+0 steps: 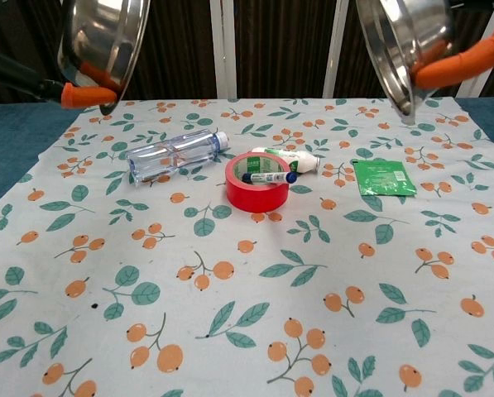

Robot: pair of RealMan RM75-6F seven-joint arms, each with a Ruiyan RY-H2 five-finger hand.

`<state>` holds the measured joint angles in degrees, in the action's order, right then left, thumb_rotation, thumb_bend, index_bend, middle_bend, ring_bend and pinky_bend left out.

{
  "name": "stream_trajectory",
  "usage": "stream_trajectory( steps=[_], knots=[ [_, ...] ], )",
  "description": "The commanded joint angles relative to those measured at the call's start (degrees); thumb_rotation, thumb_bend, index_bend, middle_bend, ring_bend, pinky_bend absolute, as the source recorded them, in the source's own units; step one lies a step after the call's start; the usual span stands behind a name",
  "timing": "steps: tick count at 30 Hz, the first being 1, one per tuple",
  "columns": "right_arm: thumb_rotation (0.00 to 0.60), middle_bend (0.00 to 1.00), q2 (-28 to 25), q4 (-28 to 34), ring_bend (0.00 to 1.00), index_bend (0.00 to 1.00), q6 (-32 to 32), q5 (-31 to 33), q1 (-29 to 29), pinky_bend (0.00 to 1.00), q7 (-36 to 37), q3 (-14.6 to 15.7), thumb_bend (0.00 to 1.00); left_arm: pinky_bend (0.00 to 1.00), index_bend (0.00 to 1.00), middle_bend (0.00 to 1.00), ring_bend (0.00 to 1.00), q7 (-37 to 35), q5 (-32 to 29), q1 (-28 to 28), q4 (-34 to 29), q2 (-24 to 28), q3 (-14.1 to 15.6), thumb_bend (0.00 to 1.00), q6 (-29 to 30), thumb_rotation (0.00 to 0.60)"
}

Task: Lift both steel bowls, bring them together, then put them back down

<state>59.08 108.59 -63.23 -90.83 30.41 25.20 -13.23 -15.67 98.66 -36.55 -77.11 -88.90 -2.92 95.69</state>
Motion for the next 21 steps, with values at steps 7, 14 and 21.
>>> stream_trajectory(
  steps=[7, 14, 21],
  knots=[
    [0.6, 0.33, -5.8, 1.09, 0.46, 0.49, 5.65, -2.55, 1.04, 0.12, -11.95, 4.02, 0.18, 0.33, 0.24, 0.17, 0.2, 20.64, -15.15, 0.86, -24.01, 16.77, 1.64, 0.0, -21.79, 0.6],
    [0.6, 0.33, -4.89, 0.92, 0.46, 0.49, 7.74, -0.77, 1.19, 0.12, -25.96, 5.26, 0.19, 0.33, 0.23, 0.16, 0.2, 25.09, -24.09, -0.69, -28.87, 20.64, 2.12, 0.0, -31.36, 0.6],
    [0.6, 0.33, -1.52, -0.9, 0.46, 0.49, 9.1, 3.89, 1.45, 0.12, -36.68, 5.99, 0.19, 0.33, 0.22, 0.16, 0.2, 30.64, -29.76, -1.74, -29.33, 20.65, 1.83, 0.0, -35.46, 0.6]
  ],
)
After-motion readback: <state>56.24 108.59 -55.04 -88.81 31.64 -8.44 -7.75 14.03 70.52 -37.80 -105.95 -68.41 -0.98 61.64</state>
